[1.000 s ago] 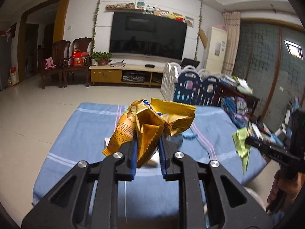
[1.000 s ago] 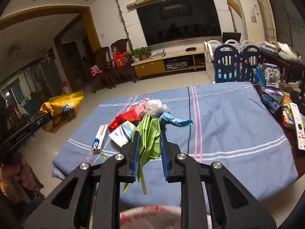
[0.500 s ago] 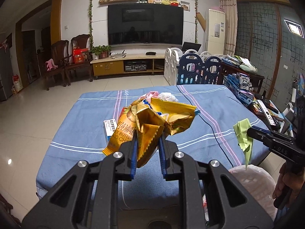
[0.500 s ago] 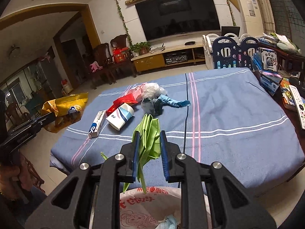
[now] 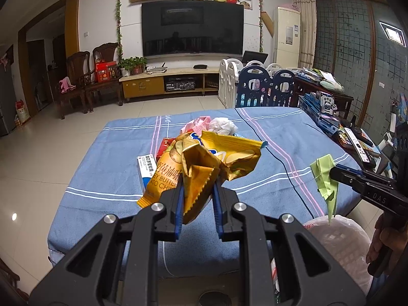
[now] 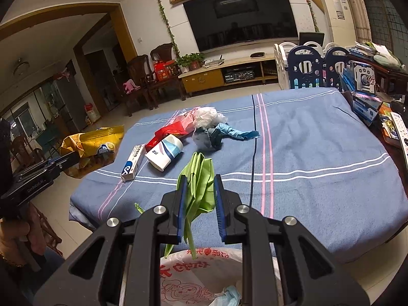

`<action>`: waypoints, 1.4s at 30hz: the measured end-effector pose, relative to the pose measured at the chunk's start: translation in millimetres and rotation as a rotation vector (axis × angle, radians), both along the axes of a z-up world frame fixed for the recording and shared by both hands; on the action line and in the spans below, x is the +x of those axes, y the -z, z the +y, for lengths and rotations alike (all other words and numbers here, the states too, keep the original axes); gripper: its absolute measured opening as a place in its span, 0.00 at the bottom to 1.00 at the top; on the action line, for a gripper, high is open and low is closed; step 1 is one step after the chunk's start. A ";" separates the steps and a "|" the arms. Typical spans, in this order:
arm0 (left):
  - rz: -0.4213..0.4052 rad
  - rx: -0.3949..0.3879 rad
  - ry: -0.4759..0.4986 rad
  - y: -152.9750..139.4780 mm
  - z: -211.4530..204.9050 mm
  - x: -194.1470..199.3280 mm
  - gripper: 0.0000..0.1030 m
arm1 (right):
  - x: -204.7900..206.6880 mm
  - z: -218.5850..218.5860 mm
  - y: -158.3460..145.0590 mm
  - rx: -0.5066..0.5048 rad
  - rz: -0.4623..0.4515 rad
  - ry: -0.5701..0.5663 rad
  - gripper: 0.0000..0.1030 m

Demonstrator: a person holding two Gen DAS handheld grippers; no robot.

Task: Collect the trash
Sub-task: 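Carry the gold wrapper and green paper over the bin and release both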

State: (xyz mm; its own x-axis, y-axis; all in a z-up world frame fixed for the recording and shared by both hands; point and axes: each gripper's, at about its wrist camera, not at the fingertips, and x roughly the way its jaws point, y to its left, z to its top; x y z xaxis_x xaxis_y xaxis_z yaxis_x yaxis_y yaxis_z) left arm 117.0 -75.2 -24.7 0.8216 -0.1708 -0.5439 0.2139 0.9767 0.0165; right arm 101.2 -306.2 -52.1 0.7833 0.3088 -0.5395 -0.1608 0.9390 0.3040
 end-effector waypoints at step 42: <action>0.113 -0.117 0.348 24.4 -55.8 -121.9 0.92 | -146.1 -32.1 -16.9 0.036 -0.074 0.092 0.59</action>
